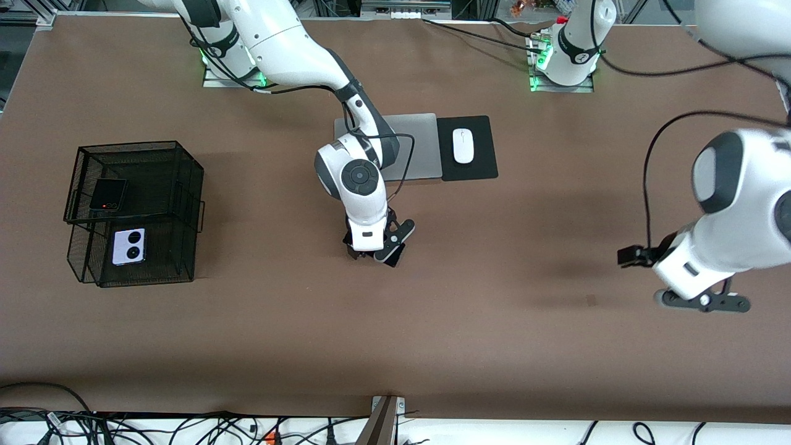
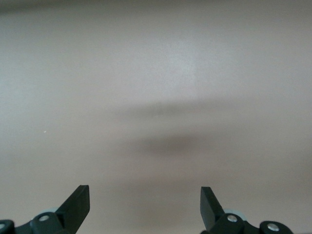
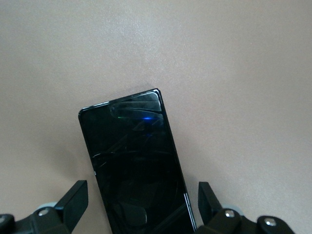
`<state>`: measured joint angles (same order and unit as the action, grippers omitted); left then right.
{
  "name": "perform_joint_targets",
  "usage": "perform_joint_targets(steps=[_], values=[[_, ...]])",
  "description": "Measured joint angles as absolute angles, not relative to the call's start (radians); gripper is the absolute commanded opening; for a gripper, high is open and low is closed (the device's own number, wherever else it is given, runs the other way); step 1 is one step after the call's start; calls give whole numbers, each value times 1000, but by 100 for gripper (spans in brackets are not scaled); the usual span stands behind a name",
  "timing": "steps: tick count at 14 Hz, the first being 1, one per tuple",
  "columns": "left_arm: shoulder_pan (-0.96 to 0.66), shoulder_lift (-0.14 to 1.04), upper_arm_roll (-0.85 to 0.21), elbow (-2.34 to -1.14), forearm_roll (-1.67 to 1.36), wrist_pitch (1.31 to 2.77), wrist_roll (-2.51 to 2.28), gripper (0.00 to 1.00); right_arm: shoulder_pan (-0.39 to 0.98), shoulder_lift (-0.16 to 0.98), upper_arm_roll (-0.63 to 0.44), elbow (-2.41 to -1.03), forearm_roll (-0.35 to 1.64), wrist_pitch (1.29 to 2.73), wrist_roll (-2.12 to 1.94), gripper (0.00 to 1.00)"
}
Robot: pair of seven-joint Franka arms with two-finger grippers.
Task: Place phones with both arms
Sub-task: 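Grasp the slab phone with the right gripper while the left gripper returns, then lift and carry the slab phone with the right gripper to the basket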
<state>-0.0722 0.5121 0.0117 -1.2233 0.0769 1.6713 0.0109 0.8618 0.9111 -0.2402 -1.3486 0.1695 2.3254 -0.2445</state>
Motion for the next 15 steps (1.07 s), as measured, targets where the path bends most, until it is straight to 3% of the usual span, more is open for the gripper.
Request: perform_joint_targets(steps=[7,15], values=[[-71,260,2,-1314,77,1552,81,100,866,912,-240,-1361,134,2344,-246,100],[-71,127,-4,-1402,50,1550,80,100,867,924,-240,-1364,133,2359,-246,100]])
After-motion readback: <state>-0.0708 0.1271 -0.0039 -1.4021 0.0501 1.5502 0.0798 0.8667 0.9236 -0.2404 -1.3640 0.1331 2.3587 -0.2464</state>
